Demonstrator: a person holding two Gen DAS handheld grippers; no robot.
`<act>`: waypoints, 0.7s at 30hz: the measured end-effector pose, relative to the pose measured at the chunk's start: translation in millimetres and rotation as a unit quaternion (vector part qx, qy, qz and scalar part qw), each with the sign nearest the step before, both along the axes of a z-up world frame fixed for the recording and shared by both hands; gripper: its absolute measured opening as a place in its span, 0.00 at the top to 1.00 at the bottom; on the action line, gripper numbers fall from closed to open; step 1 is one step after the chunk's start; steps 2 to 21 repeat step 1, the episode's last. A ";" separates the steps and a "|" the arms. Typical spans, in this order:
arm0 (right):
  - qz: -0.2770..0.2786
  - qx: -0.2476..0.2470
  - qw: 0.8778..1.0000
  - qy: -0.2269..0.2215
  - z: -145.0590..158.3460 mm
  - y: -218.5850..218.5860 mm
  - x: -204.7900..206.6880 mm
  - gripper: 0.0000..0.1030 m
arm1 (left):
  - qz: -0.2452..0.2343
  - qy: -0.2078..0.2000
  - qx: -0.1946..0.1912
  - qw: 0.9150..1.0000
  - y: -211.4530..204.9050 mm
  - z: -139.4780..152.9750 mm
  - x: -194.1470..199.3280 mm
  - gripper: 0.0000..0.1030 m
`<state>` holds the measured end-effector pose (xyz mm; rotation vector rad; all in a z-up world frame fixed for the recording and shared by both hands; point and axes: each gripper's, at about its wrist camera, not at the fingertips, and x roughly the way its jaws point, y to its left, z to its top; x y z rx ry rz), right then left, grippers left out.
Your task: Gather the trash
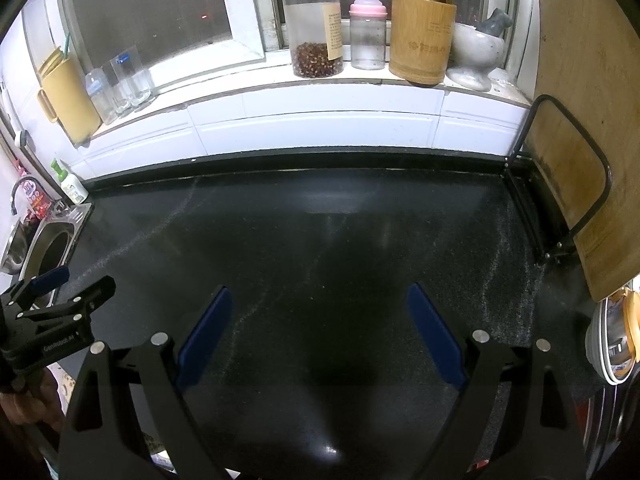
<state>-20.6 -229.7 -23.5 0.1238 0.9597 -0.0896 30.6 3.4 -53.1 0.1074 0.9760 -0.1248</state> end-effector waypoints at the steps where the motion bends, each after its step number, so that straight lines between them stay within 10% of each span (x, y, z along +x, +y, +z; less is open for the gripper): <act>1: 0.000 0.000 1.000 0.000 0.0 0.1 0.1 0.16 | 0.001 0.001 -0.002 1.000 0.8 0.1 -0.1 0.10; 21: 0.000 0.000 1.000 0.000 0.0 0.1 0.1 0.16 | 0.001 0.001 -0.002 1.000 0.8 0.1 -0.1 0.10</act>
